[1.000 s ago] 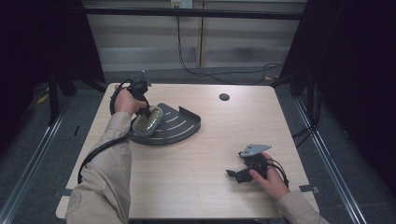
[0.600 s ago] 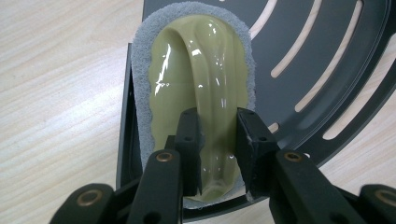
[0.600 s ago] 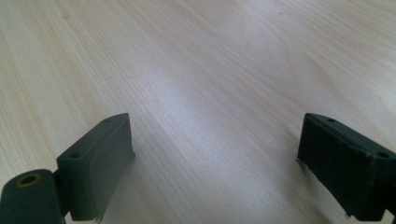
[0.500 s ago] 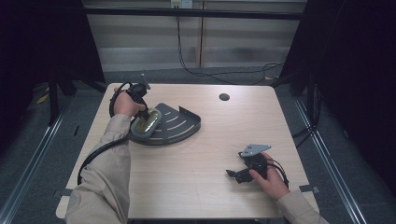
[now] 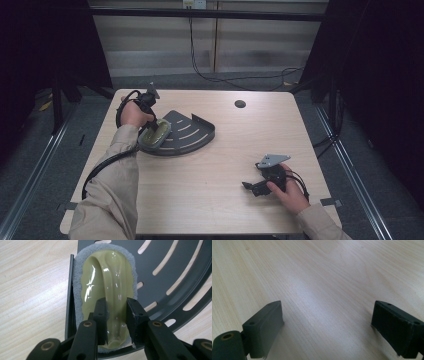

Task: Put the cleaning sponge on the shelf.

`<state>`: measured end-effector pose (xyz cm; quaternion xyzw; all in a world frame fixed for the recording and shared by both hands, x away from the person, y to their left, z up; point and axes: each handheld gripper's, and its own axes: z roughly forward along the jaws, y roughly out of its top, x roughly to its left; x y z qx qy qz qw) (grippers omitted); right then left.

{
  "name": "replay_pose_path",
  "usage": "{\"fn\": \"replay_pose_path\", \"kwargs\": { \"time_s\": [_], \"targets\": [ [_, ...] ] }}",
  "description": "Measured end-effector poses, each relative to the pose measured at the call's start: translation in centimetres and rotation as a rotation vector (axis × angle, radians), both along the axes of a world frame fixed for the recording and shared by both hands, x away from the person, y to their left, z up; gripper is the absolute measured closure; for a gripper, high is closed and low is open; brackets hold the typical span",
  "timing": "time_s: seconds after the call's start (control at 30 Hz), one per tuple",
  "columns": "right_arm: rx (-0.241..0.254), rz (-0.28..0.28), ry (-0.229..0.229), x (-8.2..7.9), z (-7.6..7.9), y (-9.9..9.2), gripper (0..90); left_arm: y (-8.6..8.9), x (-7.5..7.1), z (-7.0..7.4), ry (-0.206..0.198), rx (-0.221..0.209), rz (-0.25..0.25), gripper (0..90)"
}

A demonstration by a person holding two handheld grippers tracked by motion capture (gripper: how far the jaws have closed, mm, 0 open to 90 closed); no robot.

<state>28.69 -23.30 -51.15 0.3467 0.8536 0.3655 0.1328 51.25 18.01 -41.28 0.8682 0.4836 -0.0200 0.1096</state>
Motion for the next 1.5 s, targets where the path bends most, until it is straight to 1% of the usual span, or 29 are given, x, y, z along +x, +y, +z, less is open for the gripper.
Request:
{"fn": "replay_pose_path", "kwargs": {
  "time_s": [0.13,0.2,0.3,0.37,0.43,0.67,0.7,0.83,0.93,0.97,1.03,1.17,1.2,1.3,1.33,1.37,1.4,1.43,1.5],
  "targets": [
    [0.000,0.000,0.000,0.0,0.0,0.0,9.5,0.1,0.0,-0.1,-0.002,0.005,-0.010,71.7],
    [0.000,0.000,0.000,0.0,0.0,0.0,9.5,0.1,0.0,-0.2,0.003,0.004,-0.013,71.6],
    [0.000,0.000,0.000,0.0,0.0,0.0,9.5,0.1,-0.1,-0.4,0.006,0.003,-0.008,71.6],
    [0.000,0.000,0.000,0.0,0.0,0.0,9.5,0.0,-0.1,-0.5,0.010,0.003,0.007,71.4],
    [0.000,0.000,0.000,0.0,0.0,0.0,9.5,0.0,-0.1,-0.5,0.012,0.004,0.006,70.9],
    [0.000,0.000,0.000,0.0,0.0,0.0,9.5,0.1,-0.1,-0.4,0.000,0.025,0.022,67.0],
    [0.000,0.000,0.000,0.0,0.0,0.0,9.5,0.1,-0.1,-0.3,-0.001,0.017,0.026,66.6],
    [0.000,0.000,0.000,0.0,0.0,0.0,9.5,0.1,-0.2,-0.2,-0.002,0.019,0.060,61.6],
    [0.000,0.000,0.000,0.0,0.0,0.0,9.5,0.1,-0.2,-0.1,-0.002,0.010,0.066,60.5],
    [0.000,0.000,0.000,0.0,0.0,0.0,9.5,0.1,-0.2,0.0,-0.005,0.013,0.069,59.6],
    [0.000,0.000,0.000,0.0,0.0,0.0,9.5,0.1,-0.2,0.2,-0.007,0.007,0.070,56.6],
    [0.000,0.000,0.000,0.0,0.0,0.0,9.5,0.1,-0.2,0.4,-0.017,0.012,0.074,53.5],
    [0.000,0.000,0.000,0.0,0.0,0.0,9.5,0.0,-0.3,0.6,-0.016,0.011,0.085,52.3],
    [0.000,0.000,0.000,0.0,0.0,0.0,9.5,0.0,-0.3,0.8,-0.017,0.014,0.093,48.6],
    [0.000,0.000,0.000,0.0,0.0,0.0,9.5,0.0,-0.4,0.9,-0.025,0.009,0.096,47.2],
    [0.000,0.000,0.001,0.0,0.0,0.0,9.5,0.0,-0.5,0.9,-0.026,0.015,0.102,45.8],
    [0.000,0.000,0.000,0.0,0.0,0.0,9.5,0.0,-0.5,1.0,-0.025,0.010,0.108,45.2],
    [0.000,0.000,0.000,0.0,0.0,0.0,9.5,0.1,-0.6,1.0,-0.029,0.012,0.106,43.7],
    [0.000,0.000,0.001,0.0,0.0,0.0,9.5,0.1,-0.7,1.2,-0.038,0.009,0.122,39.0]
  ]
}}
